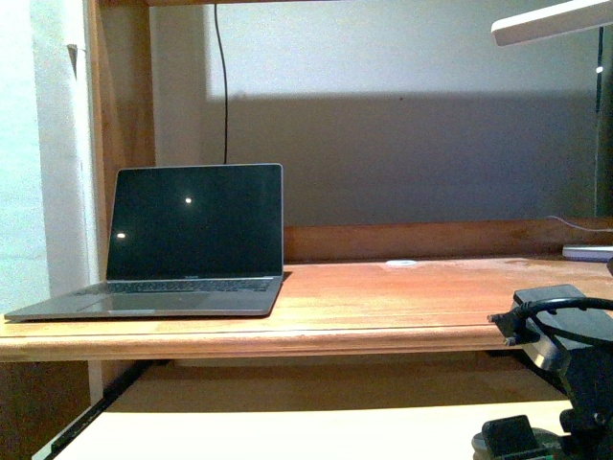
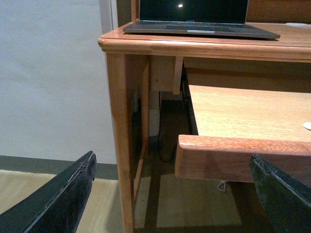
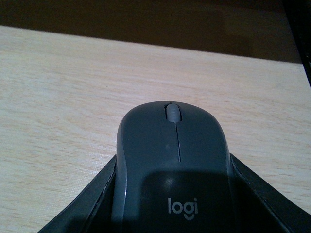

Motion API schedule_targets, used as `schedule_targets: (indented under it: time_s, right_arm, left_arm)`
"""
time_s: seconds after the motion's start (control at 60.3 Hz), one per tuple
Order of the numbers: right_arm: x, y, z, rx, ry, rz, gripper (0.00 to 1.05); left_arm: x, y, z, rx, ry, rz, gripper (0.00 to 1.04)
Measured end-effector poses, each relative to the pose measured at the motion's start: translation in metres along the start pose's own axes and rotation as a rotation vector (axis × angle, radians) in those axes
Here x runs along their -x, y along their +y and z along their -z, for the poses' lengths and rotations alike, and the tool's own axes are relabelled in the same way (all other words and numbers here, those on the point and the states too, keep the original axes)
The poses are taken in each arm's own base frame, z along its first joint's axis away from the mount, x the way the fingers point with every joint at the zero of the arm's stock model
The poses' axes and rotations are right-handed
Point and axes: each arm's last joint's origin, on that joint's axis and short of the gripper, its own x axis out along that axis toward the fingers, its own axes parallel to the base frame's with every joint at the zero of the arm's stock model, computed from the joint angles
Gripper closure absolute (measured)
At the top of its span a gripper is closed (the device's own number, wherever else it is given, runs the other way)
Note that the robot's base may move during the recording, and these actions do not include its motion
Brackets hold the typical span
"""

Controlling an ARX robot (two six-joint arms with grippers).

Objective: Place mouse

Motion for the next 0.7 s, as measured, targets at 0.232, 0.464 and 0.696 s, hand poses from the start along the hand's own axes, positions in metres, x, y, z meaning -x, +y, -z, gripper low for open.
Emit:
schedule_targets:
  time_s: [0.232, 0.464, 0.696]
  right_arm:
    - [0.024, -0.008, -0.069, -0.074, -0.165, 0.007, 0.49]
    - [0.021, 0.009, -0.113, -0.083, -0.241, 0.021, 0.49]
    - [-0.019, 0.059, -0.136, -0.06, -0.237, 0.019, 0.49]
  left_arm:
    - [0.0, 0.0, 0.0, 0.0, 0.0, 0.0, 0.08]
    - [0.0, 0.0, 0.0, 0.0, 0.0, 0.0, 0.08]
    - [0.0, 0.0, 0.0, 0.0, 0.0, 0.0, 0.08]
